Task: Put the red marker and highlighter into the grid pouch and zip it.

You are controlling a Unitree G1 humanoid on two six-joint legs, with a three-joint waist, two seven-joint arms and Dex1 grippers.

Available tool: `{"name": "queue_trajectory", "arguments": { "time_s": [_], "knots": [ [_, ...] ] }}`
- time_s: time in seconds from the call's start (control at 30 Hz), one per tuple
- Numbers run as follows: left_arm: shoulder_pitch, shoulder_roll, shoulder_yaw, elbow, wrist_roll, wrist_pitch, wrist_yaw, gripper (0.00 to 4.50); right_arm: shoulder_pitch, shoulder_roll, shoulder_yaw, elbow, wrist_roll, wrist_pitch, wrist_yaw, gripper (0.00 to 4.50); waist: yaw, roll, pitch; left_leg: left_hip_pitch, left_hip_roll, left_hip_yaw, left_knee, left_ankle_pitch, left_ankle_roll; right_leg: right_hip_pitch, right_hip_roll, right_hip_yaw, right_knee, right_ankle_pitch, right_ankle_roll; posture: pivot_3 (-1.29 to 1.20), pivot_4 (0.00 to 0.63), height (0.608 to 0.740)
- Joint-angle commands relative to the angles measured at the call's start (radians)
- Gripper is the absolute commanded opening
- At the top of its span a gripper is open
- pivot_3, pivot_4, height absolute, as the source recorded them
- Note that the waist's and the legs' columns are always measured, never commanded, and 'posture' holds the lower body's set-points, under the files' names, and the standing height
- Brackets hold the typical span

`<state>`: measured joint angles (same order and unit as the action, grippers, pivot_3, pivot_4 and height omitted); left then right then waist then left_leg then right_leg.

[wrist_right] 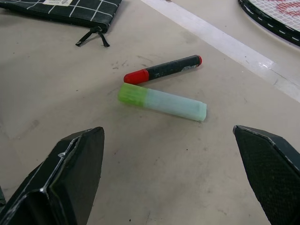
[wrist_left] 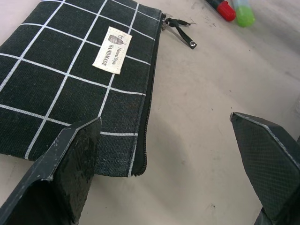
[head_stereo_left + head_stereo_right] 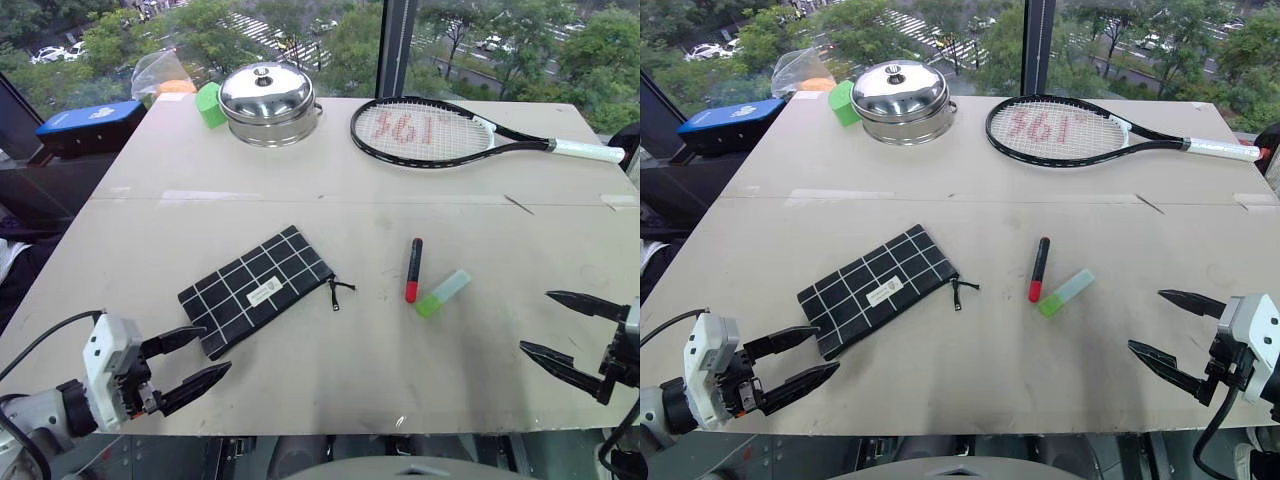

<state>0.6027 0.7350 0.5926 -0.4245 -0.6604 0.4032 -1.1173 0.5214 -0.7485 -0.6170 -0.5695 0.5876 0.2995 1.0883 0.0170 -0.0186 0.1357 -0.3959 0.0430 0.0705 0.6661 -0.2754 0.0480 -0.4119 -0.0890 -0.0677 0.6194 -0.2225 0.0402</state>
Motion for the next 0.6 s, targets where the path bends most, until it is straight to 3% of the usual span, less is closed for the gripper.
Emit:
{"name": "queue_trajectory", "arguments": {
  "time_s": [0.03, 0.13, 0.2, 0.27, 0.37, 0.47, 0.6],
  "knots": [
    [-0.037, -0.005, 0.003, -0.069, -0.09, 0.071, 0.067, 4.47, -0.024, 0.006, -0.026, -0.008, 0.034, -0.025, 0.001, 4.47, 0.0, 0.0, 0.0, 0.0, 0.0, 0.0, 0.0, 0.0, 0.0, 0.0, 0.0, 0.0, 0.0, 0.0, 0.0, 0.0, 0.15, 0.74],
    [-0.13, -0.031, -0.01, -0.105, -0.239, 0.199, 0.198, 4.47, -0.112, 0.024, 0.035, -0.04, 0.117, 0.01, -0.039, 4.47, 0.001, 0.001, 0.001, 0.0, 0.0, 0.0, 0.001, 0.0, -0.001, 0.0, -0.001, 0.001, 0.0, 0.0, 0.0, 0.0, 0.15, 0.74],
    [-0.143, -0.042, -0.022, -0.114, -0.153, 0.14, 0.217, 4.47, -0.157, 0.028, 0.083, -0.069, 0.152, 0.026, -0.046, 4.47, -0.001, 0.0, 0.0, 0.0, 0.0, 0.0, 0.002, 0.0, -0.001, 0.0, -0.001, 0.002, 0.001, 0.0, 0.0, 0.0, 0.15, 0.74],
    [-0.138, -0.052, -0.037, -0.081, 0.038, -0.06, 0.2, 4.47, -0.181, 0.023, 0.125, -0.09, 0.166, 0.031, -0.039, 4.47, -0.003, -0.001, -0.001, 0.0, 0.0, 0.0, 0.002, 0.0, 0.0, 0.001, 0.0, 0.002, 0.001, 0.0, 0.0, 0.0, 0.15, 0.74],
    [-0.096, -0.079, -0.014, 0.053, 0.293, -0.527, 0.115, 4.47, -0.18, -0.002, 0.169, -0.101, 0.147, 0.019, -0.003, 4.47, -0.001, -0.001, -0.001, 0.001, -0.002, 0.001, -0.001, 0.0, 0.001, 0.0, 0.004, 0.001, 0.0, 0.002, -0.005, 0.0, 0.15, 0.74],
    [-0.046, -0.097, 0.024, 0.185, 0.392, -0.866, 0.061, 4.47, -0.179, -0.007, 0.191, -0.098, 0.144, 0.009, 0.007, 4.47, -0.001, -0.001, -0.002, 0.0, -0.002, 0.003, -0.003, -0.001, 0.002, 0.0, 0.001, 0.002, -0.004, 0.002, -0.006, 0.0, 0.15, 0.74],
    [-0.013, -0.084, 0.02, 0.33, 0.458, -1.132, 0.041, 4.47, -0.18, -0.005, 0.214, -0.084, 0.124, -0.011, 0.018, 4.47, 0.001, 0.0, -0.002, -0.002, -0.001, 0.003, -0.003, -0.003, 0.004, 0.0, -0.002, 0.0, -0.009, 0.002, -0.006, 0.0, 0.15, 0.74]
  ]
}}
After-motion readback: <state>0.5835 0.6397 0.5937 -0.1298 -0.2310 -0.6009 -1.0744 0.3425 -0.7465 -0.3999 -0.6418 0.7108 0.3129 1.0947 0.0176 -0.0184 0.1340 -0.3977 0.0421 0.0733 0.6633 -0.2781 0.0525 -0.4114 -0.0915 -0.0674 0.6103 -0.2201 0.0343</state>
